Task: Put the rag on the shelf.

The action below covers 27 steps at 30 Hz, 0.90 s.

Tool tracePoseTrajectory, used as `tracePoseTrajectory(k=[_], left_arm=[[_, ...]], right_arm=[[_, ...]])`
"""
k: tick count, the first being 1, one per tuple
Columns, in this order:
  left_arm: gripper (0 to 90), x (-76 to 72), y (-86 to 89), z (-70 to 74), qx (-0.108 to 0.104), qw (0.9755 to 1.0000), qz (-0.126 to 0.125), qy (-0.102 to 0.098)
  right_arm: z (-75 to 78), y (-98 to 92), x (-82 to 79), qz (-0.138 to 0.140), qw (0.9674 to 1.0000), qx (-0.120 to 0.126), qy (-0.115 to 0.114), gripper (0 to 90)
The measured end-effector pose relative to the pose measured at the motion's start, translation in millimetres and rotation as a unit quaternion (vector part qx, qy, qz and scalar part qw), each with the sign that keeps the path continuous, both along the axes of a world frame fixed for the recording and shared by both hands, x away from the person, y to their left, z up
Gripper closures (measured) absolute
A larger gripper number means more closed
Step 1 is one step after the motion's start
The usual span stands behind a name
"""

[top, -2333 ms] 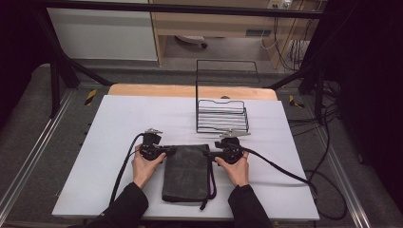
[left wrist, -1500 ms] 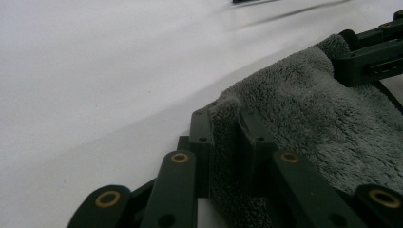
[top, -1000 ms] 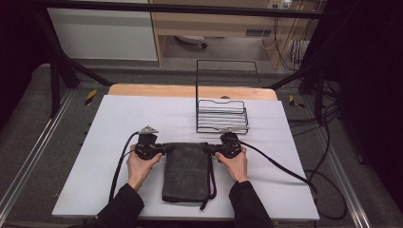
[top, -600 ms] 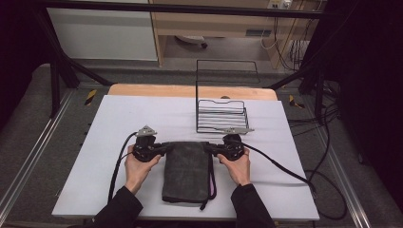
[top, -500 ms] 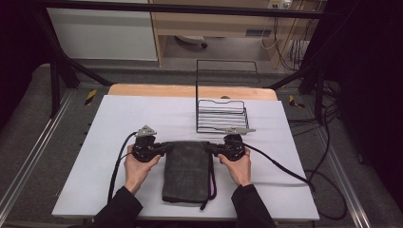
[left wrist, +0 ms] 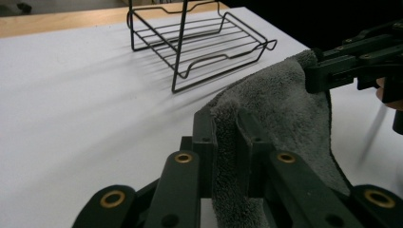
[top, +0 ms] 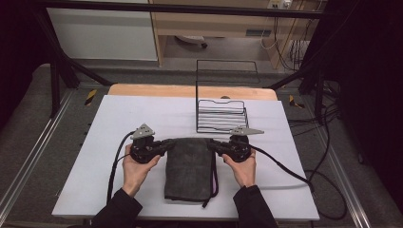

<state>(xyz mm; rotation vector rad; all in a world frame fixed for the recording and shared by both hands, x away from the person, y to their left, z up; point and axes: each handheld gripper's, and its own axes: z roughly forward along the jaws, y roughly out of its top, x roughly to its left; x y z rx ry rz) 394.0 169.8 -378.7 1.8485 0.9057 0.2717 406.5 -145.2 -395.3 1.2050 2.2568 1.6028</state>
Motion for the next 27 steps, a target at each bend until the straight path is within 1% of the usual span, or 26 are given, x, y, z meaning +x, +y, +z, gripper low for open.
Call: tracePoseTrajectory(k=[2, 5, 9, 18, 22, 27], left_arm=[[79.7, -2.1, -0.3, 2.8, -0.004, 1.0, 0.0, -0.003], [79.7, -3.7, 0.5, 5.3, -0.008, 0.9999, 0.0, -0.008], [79.7, -5.7, 2.2, 9.2, -0.019, 0.9997, 0.0, -0.013], [79.9, -14.3, -0.9, 27.3, -0.031, 0.9984, -0.002, -0.048], [80.0, -15.7, -3.6, 33.4, -0.034, 0.9977, -0.003, -0.059], [80.7, -17.2, -4.7, 39.8, -0.042, 0.9966, -0.009, -0.071]], right_arm=[[3.4, -0.6, -2.5, 0.001, 1.0, 0.0, -0.007, 78.3], [8.8, 0.0, -6.3, 0.003, 0.9997, -0.008, -0.024, 78.4], [16.0, -0.5, -10.3, 0.006, 0.9993, -0.004, -0.038, 78.5], [35.1, -5.4, -20.0, -0.001, 0.9974, 0.007, -0.072, 80.0], [42.0, -7.3, -23.7, -0.005, 0.9961, 0.007, -0.087, 80.7], [48.8, -10.2, -27.8, -0.004, 0.9945, 0.009, -0.104, 81.8]])
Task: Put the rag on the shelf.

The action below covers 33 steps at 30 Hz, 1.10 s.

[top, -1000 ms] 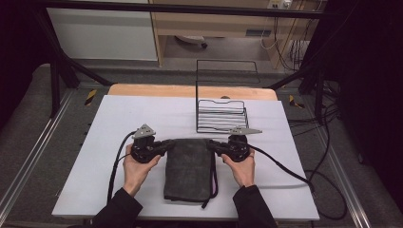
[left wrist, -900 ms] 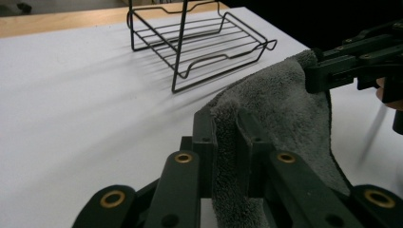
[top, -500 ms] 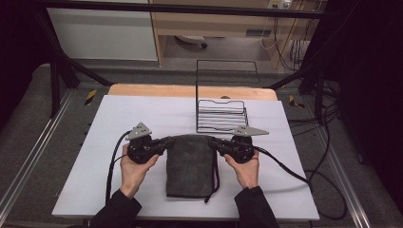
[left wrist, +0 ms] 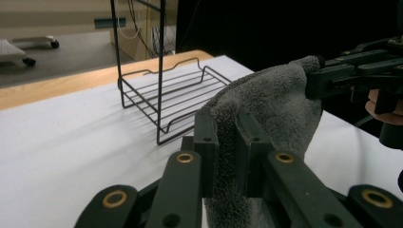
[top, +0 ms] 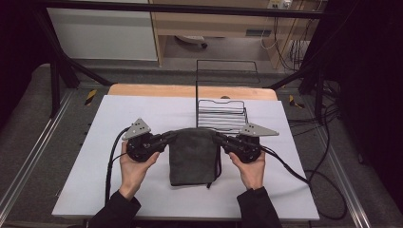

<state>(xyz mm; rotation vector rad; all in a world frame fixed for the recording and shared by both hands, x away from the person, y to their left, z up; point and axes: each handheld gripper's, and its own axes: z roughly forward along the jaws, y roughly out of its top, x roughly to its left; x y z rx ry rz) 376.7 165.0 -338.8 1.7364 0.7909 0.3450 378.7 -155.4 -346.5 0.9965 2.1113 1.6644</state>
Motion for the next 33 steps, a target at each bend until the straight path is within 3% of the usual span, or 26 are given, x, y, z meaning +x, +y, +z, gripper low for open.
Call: tracePoseTrajectory(k=[15, 20, 33], left_arm=[[81.2, -0.3, -9.1, 29.7, -0.028, 0.9982, -0.002, -0.053], [81.2, 1.7, -16.4, 38.2, -0.041, 0.9969, 0.0, -0.068], [81.1, 11.3, -31.1, 62.2, -0.071, 0.9926, 0.01, -0.098]], right_arm=[[28.9, -6.4, -14.5, -0.018, 0.9975, 0.016, -0.066, 82.3], [39.0, -10.8, -17.6, -0.036, 0.9947, 0.022, -0.093, 82.3], [61.7, -18.1, -19.3, -0.073, 0.9869, 0.042, -0.138, 82.2]])
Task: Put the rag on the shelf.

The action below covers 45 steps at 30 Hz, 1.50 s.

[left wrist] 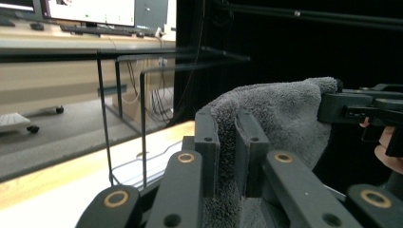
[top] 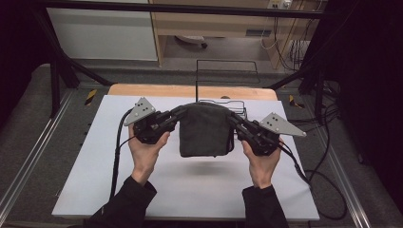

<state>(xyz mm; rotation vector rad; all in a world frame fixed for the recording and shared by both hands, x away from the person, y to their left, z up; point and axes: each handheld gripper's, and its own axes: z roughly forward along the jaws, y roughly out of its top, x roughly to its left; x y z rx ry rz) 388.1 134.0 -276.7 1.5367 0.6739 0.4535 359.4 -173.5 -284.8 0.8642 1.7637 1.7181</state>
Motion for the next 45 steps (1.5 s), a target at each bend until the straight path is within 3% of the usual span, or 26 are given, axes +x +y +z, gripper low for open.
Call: tracePoseTrajectory(k=[4, 11, 22, 32, 45], left_arm=[[81.1, 1.9, -4.2, 7.9, -0.014, 0.9999, 0.001, -0.01], [81.1, 7.4, -12.7, 22.8, -0.017, 0.9994, 0.006, -0.03], [81.1, 18.1, -24.1, 43.7, -0.038, 0.9984, 0.004, -0.042], [81.1, 28.8, -36.0, 65.5, -0.061, 0.9966, 0.003, -0.055], [81.1, 46.8, -44.2, 95.3, -0.074, 0.9947, 0.01, -0.07]], right_arm=[[7.6, -1.4, -0.1, -0.014, 0.9997, 0.009, -0.016, 82.2], [19.1, -4.7, 1.4, -0.032, 0.9986, 0.019, -0.036, 82.2], [43.7, -12.0, 6.5, -0.051, 0.9963, 0.023, -0.065, 82.2], [67.1, -19.1, 13.6, -0.067, 0.9938, 0.03, -0.083, 82.2], [100.3, -21.4, 28.7, -0.081, 0.991, 0.037, -0.1, 82.2]])
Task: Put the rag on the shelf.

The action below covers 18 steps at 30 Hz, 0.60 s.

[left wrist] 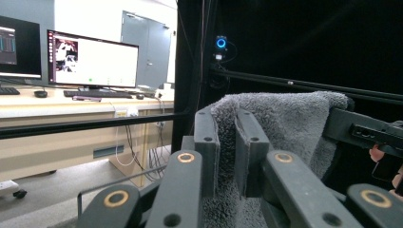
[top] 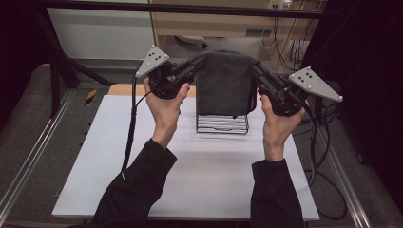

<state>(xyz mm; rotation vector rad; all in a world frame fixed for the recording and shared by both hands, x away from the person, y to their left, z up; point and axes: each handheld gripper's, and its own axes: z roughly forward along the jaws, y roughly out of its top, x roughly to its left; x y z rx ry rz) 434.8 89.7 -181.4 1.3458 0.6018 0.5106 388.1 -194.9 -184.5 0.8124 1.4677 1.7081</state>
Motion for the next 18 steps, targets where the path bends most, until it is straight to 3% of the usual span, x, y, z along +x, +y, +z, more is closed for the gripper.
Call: tracePoseTrajectory(k=[8, 18], left_arm=[[80.9, 9.7, -3.2, 17.1, -0.009, 0.9999, 0.003, -0.006], [80.9, 25.9, -10.0, 37.0, -0.005, 0.9998, 0.015, -0.014]], right_arm=[[17.9, -1.4, 9.2, -0.006, 0.9999, 0.002, -0.01, 82.2], [37.1, -4.2, 26.7, -0.014, 0.9998, 0.006, -0.017, 82.2]])
